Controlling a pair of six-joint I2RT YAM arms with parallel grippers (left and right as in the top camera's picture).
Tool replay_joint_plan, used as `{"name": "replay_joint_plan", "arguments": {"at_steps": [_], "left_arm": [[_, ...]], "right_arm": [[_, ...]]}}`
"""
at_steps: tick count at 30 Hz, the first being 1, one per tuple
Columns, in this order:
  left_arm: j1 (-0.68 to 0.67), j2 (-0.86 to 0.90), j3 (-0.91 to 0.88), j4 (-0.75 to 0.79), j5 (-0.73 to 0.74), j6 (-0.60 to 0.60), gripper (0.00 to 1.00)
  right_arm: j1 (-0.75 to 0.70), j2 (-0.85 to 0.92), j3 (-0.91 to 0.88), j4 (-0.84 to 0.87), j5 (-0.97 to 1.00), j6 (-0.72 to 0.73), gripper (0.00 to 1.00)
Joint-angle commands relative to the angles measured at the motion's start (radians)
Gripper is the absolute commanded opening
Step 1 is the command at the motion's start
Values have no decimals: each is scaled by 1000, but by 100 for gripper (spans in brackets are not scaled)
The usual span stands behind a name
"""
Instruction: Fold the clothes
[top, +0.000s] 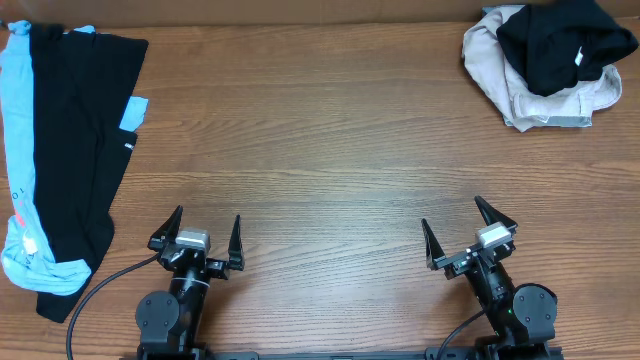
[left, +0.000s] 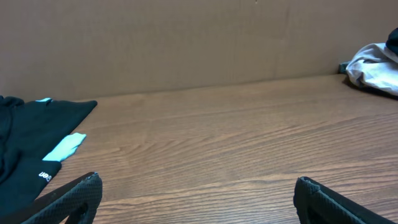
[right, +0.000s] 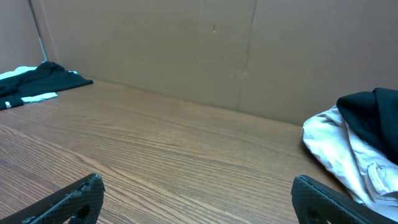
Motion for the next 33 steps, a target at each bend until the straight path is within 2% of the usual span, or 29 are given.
{"name": "replay_joint_plan", "arguments": {"at_steps": [1,10,23,33], "left_arm": [[10,-12,-4,-3,-16,-6,100],[10,-12,-4,-3,-13,-17,100],[10,-12,4,13,-13,-174,100],[10,-12,34,14,-52,-175,100]], "right_arm": [[2,-10,-11,6,7,8,100],[2,-10,-11,6,7,8,100],[2,-10,-11,8,7,8,100],[2,-10,-10,17,19,9,100]]}}
